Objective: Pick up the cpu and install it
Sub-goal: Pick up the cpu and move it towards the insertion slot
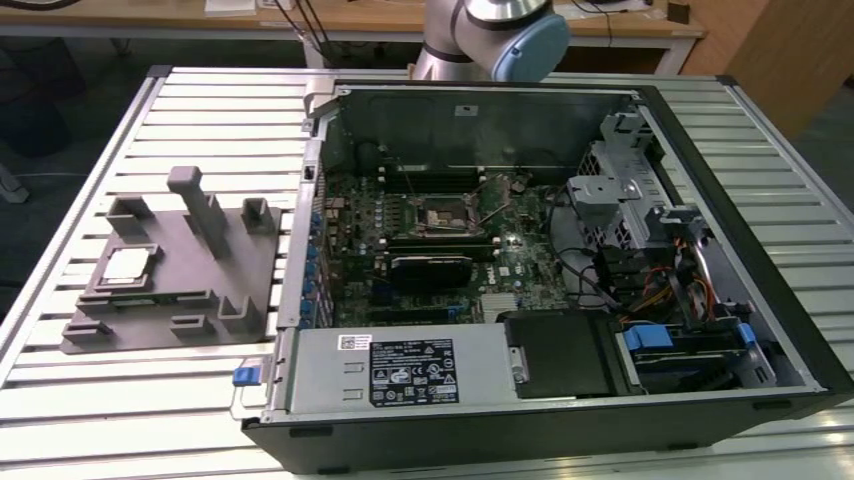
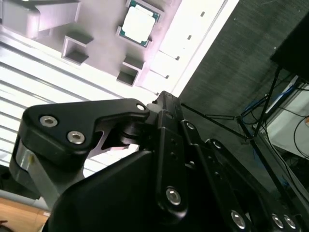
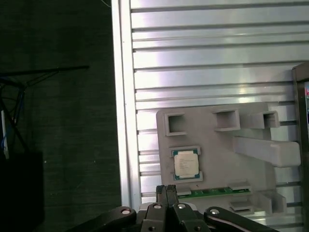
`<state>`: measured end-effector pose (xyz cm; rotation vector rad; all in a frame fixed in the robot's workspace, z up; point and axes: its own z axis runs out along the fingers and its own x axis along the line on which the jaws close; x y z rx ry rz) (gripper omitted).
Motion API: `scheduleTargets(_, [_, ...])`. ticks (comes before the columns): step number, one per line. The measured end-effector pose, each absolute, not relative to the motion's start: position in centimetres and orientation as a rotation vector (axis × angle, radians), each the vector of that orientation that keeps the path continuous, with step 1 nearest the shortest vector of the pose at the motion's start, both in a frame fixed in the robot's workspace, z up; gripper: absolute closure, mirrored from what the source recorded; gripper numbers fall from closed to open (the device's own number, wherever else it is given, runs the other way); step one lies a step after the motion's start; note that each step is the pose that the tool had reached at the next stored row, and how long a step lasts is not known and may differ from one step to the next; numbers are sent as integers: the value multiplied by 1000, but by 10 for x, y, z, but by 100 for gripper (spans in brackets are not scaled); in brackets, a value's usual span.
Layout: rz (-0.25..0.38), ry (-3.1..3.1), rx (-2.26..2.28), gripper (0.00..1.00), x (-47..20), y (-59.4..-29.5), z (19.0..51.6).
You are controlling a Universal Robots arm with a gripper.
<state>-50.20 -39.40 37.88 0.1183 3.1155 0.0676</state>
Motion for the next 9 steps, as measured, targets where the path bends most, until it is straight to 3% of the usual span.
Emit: scheduleTargets(9, [68,3116,118,89,-484,-394,379])
